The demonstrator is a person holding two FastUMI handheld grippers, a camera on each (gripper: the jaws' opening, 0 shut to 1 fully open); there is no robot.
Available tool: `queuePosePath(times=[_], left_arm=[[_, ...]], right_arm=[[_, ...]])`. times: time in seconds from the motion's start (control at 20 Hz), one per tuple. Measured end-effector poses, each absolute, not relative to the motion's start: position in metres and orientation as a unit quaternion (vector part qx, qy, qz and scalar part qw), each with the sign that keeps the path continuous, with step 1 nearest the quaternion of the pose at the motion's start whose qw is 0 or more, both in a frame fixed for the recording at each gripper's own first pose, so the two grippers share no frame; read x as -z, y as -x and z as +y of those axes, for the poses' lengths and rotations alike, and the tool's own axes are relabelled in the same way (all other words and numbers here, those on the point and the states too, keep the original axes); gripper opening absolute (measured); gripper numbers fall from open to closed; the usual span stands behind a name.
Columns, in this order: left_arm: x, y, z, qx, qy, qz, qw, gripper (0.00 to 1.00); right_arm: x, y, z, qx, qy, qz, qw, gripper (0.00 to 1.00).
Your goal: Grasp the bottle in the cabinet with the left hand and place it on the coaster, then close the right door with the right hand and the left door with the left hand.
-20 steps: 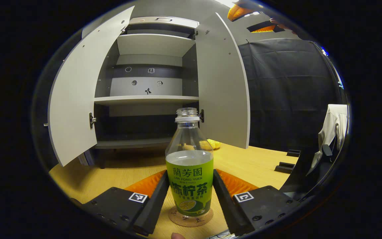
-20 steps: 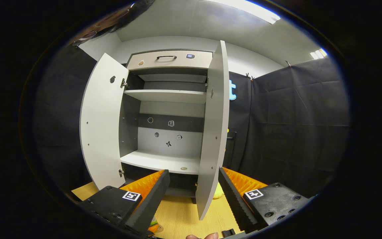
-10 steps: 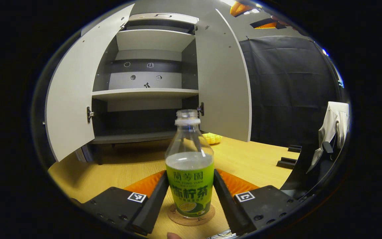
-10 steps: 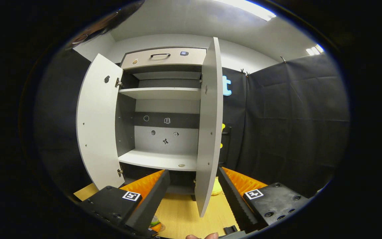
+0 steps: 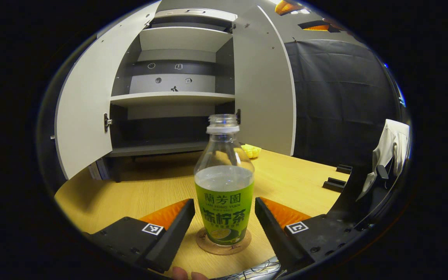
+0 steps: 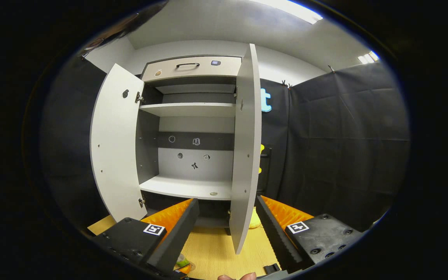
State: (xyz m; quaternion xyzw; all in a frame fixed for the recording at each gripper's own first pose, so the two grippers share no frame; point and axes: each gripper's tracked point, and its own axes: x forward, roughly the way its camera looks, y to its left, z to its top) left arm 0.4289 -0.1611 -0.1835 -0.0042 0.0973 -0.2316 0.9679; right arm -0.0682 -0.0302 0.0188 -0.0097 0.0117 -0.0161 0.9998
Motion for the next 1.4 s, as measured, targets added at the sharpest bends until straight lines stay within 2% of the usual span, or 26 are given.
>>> queuePosePath(times=[0.3,0.75,1.0,1.25,1.4], left_arm=[[0.168,-0.399,-0.130,0.209,0.011,0.109,0.972,0.99],[0.053,-0.383,-0.064,0.143,0.034,0.066,0.987,0.98],[0.012,-0.386,-0.025,0.091,0.058,0.067,0.992,0.99],[-0.017,-0.391,0.020,0.038,0.026,0.065,0.997,0.99],[-0.032,-0.388,0.040,0.017,0.022,0.061,0.998,0.98]], right_arm=[[-0.014,0.064,-0.037,0.020,0.013,0.013,1.000,0.98],[0.000,0.039,-0.093,0.056,0.016,0.023,0.998,0.98],[0.004,0.017,-0.130,0.083,-0.001,0.030,0.996,0.98],[0.006,-0.012,-0.169,0.115,0.002,0.037,0.993,0.98],[0.004,-0.030,-0.175,0.113,0.004,0.039,0.993,0.98]])
